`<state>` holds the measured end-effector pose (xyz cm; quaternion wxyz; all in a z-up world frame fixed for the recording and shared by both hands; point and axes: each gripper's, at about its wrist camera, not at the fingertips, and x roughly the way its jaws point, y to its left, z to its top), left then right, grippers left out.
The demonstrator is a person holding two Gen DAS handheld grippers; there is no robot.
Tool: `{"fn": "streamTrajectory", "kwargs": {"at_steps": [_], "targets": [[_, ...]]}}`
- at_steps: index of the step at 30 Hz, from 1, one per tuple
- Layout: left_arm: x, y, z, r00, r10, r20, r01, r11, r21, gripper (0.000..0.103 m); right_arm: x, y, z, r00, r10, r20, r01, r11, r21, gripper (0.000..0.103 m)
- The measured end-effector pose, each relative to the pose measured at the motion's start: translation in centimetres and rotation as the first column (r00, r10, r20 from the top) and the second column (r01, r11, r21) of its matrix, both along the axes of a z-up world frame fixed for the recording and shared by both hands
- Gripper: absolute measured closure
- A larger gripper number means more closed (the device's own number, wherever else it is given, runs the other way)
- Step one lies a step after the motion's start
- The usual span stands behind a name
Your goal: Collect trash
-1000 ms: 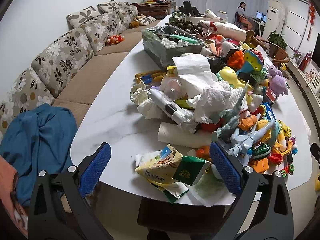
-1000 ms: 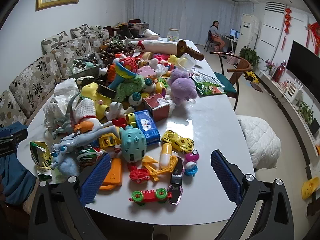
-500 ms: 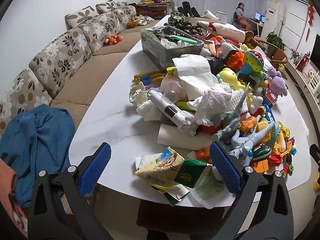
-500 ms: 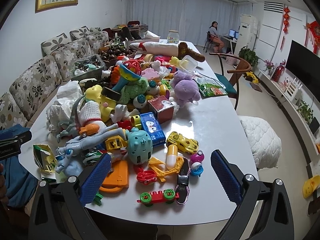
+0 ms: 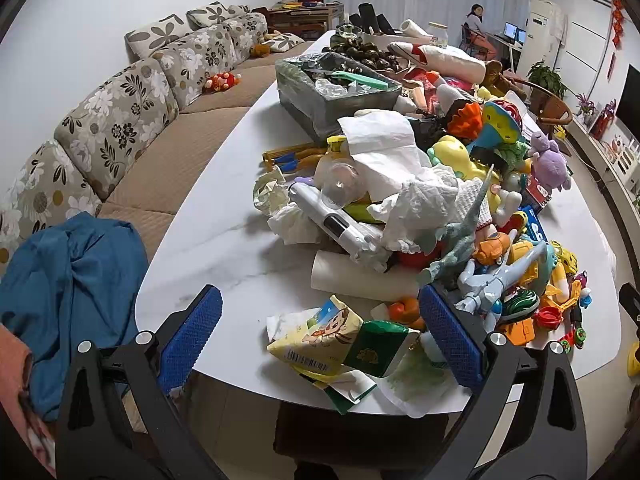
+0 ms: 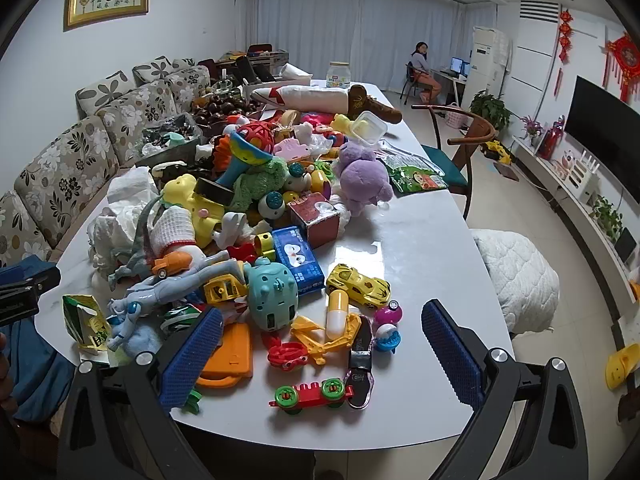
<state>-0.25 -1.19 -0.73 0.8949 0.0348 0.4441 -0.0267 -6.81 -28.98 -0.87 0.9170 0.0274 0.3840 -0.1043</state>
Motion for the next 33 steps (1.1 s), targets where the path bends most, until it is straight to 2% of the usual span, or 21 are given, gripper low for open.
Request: {"fn": "streamTrajectory", "kwargs": {"at_steps": [20,33], "targets": [[-0.1,-0.3,0.1,1.0,0.001,0.0,-0.001,1.0,0.003,0.007,0.5,-1.5,-1.0,1.0,-0.002,-0.017,0.002,1.0,0.008,0.005],[-1.2,-1.1,-0.4,1.0,-0.011,0.004,0.011,1.0,0.023,0.007,0.2,-3.6,-3.0,0.998,-0.021,-0.052,0.023,0.999,0.028,0.005]]}}
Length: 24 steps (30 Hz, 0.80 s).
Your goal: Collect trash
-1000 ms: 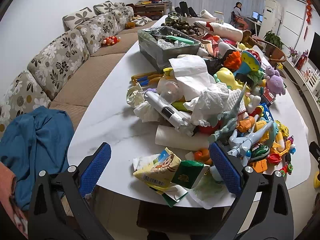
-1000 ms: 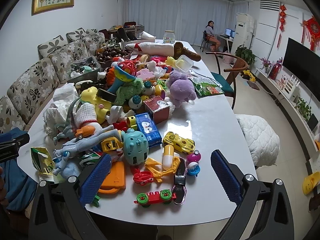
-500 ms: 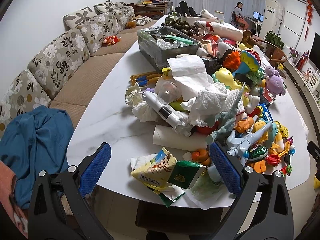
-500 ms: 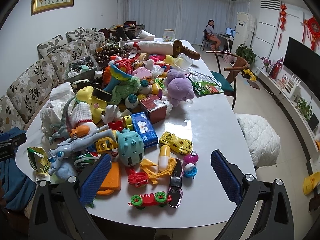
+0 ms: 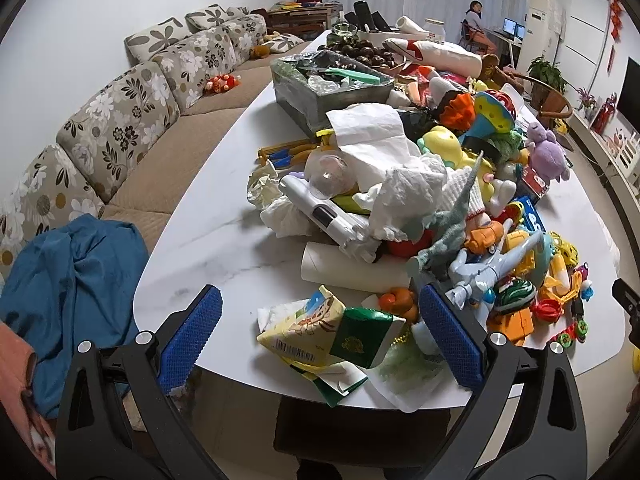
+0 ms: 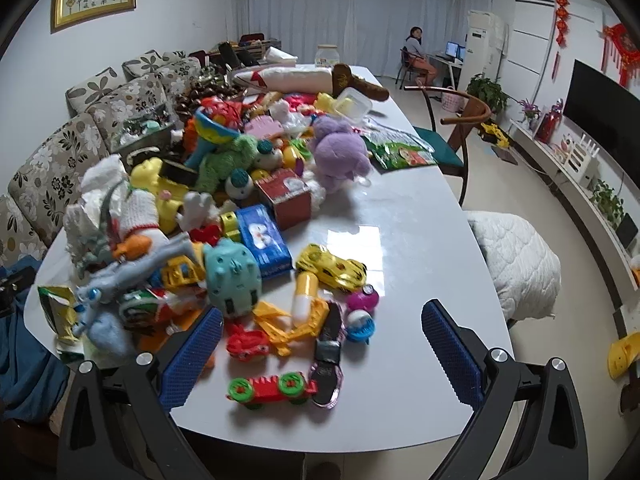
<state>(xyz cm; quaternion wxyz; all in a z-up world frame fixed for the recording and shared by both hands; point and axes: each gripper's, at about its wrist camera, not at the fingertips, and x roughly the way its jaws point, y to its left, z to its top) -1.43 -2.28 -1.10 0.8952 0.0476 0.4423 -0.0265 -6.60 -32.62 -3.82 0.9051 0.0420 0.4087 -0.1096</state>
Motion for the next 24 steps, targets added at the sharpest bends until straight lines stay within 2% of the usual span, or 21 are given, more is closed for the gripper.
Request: {"fn": "streamTrajectory", "kwargs": {"at_steps": [10,17,20,22,24], "targets": [[-1.3,0.3,-1.0,1.0,-0.018,-0.014,0.019,0.999,0.035,0.007,0.6,0.1,-3.9,0.998,0.003,-0.06,-0.002,1.0,0.014,0.005],[-2.4,0.9,-1.4,0.999,-0.023,-0.026,0.024,0.998,0.051,0.006,4.4,-1.9,-7.4,0.992,-0.038,-0.124,0.039,0.999,0.009,0.005],[-3.0,1.1,-1.6,0.999,-0.025,-0.029,0.027,0.997,0.068,0.006,5.9,-2.8,-8.9,0.989,-0.034,-0.147,0.042,0.998,0.053,0.005],[-3.4,1.3,-1.7,0.999,-0.022,-0.024,0.024,0.997,0.075,0.006,6.4,-3.4,-9.7,0.984,-0.045,-0.172,0.062,0.994,0.091,0.014],[-3.6,1.6,-1.7,1.0,-0.015,-0.019,0.017,0.997,0.071,0.006,6.5,-3.3,-9.8,0.986,-0.034,-0.163,0.048,0.995,0.083,0.04]]}}
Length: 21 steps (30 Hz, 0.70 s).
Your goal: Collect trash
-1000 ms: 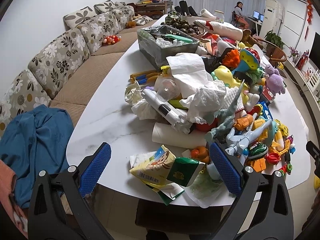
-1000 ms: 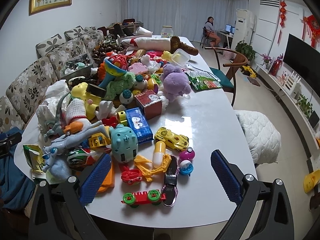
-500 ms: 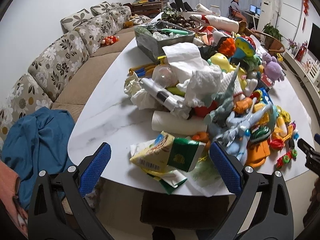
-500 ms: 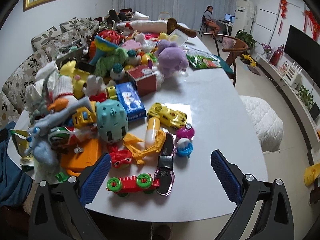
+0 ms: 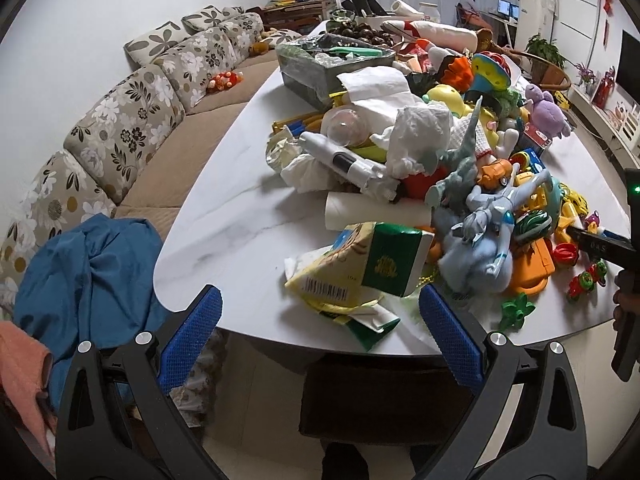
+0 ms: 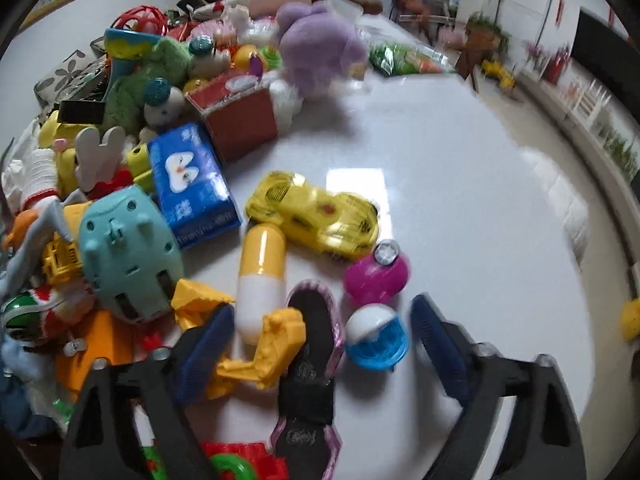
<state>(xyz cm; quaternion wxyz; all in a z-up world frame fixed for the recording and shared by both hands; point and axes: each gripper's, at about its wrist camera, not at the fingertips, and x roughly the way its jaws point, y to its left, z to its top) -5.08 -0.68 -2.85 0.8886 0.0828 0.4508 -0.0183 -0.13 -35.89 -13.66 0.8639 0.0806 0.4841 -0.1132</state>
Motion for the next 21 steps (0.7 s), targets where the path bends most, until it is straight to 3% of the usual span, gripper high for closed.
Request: {"fn": "streamTrajectory", "kwargs": {"at_steps": [2,4,5,13,21], "targets": [[-0.1,0.3,-0.3,1.0,0.011,0.0,-0.011,1.0,-0.007,0.006,-0.2,0.5,0.3,0.999,0.032,0.024,-0.032,0.999,0.004,0.062],[-0.2,0.5,-0.6,1.0,0.02,-0.001,-0.02,1.0,-0.017,0.006,-0.2,1.0,0.4,0.998,0.059,0.024,-0.06,0.998,0.013,0.065],[-0.2,0.6,-0.7,1.0,0.023,-0.002,-0.023,0.999,-0.023,0.006,-0.3,1.1,0.5,0.997,0.068,0.031,-0.068,0.998,0.015,0.079],[-0.3,0.7,-2.6,0.999,-0.001,0.032,0.003,0.997,-0.072,0.007,-0.8,1.3,3.0,0.984,0.142,0.113,-0.144,0.99,0.009,0.079],[2.7,-0.9,-5.4,0.999,-0.023,0.037,0.024,0.999,-0.033,0.007,-0.7,1.0,6.9,0.968,0.159,0.192,-0.158,0.987,-0.025,0.079]]}}
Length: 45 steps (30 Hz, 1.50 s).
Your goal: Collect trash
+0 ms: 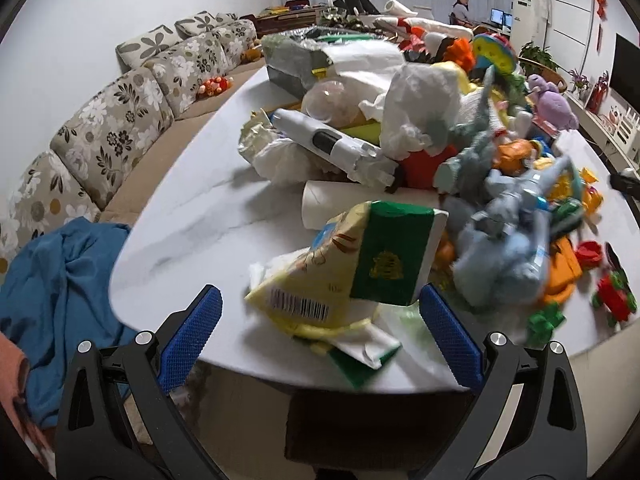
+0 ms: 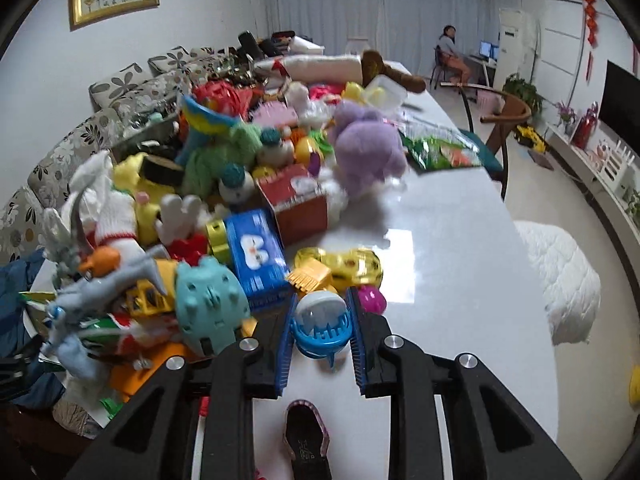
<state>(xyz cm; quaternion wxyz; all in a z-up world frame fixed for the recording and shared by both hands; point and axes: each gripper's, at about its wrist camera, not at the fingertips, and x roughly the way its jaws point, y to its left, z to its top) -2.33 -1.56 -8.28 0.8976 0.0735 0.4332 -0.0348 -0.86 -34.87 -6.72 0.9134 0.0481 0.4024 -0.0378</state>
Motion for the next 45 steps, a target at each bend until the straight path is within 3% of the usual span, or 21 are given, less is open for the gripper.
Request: {"fn": "streamTrajectory", "kwargs": {"at_steps": [3,7,9,10,17,22,24,26,37,45], "targets": [[1.7,-0.2,-1.1,1.0,0.003,-0.012,-0.003,1.0,-0.001,0.006,-0.2,0.5,1.0,1.0,0.015,0.013,-0.015,1.0,-0.013,0.079],[2.8,-0.7,-2.0,1.0,0.002,-0.005,-0.002,0.998,0.058,0.008,-0.4,1.2,1.5,0.999,0.03,0.014,-0.029,0.999,-0.013,0.079],[3.0,-0.5,-2.2,1.0,0.011,-0.003,-0.01,0.998,0.063,0.012,-0.5,1.6,1.5,0.999,0.036,0.006,-0.036,0.999,-0.013,0.079],[3.1,-0.4,-2.2,1.0,0.01,-0.007,-0.01,0.998,0.061,0.019,-0.5,1.8,1.5,0.999,0.038,0.005,-0.038,0.999,-0.014,0.079],[3.0,-0.5,-2.2,1.0,-0.02,0.003,0.02,0.995,0.097,0.028,-0.4,2.9,0.6,0.999,0.035,-0.014,-0.035,0.999,-0.011,0.079],[3.6,-0.1,-2.4,0.999,-0.005,-0.044,0.008,0.998,0.07,0.02,0.9,3.1,-1.4,0.998,0.022,-0.061,-0.023,1.0,-0.015,0.077],[3.8,0.3,-2.4,0.998,0.006,-0.067,-0.003,0.999,0.047,0.014,1.2,2.9,-2.0,0.998,0.003,-0.069,-0.005,1.0,-0.021,0.05],[3.7,0.7,-2.0,0.998,0.019,-0.06,-0.017,0.999,0.033,0.013,1.1,2.6,-2.1,0.998,-0.022,-0.054,0.02,0.999,-0.036,0.036],[4.2,0.3,-0.3,1.0,0.015,-0.001,-0.015,0.999,0.044,0.012,1.1,1.9,-1.1,0.999,-0.034,-0.038,0.032,0.999,-0.037,0.029],[5.4,1.0,1.8,0.998,0.03,0.054,-0.031,0.999,0.009,0.012,1.4,1.3,0.8,0.998,-0.064,0.008,0.065,0.997,-0.038,0.009]]}}
